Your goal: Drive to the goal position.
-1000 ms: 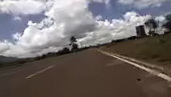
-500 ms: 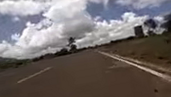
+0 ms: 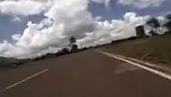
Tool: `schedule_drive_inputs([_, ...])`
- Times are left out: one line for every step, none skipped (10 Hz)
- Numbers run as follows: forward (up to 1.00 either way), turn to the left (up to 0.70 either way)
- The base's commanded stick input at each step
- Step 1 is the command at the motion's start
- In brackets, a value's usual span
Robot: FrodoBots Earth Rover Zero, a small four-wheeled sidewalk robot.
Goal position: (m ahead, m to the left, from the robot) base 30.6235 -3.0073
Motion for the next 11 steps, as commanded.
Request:
schedule_drive_inputs([1.00, 0.00])
schedule_drive_inputs([1.00, 0.00])
schedule_drive_inputs([1.00, 0.00])
schedule_drive_inputs([1.00, 0.00])
schedule_drive_inputs([1.00, 0.00])
schedule_drive_inputs([1.00, 0.00])
schedule_drive_inputs([1.00, 0.00])
schedule_drive_inputs([1.00, 0.00])
schedule_drive_inputs([1.00, 0.00])
schedule_drive_inputs([1.00, 0.00])
schedule_drive_inputs([1.00, 0.00])
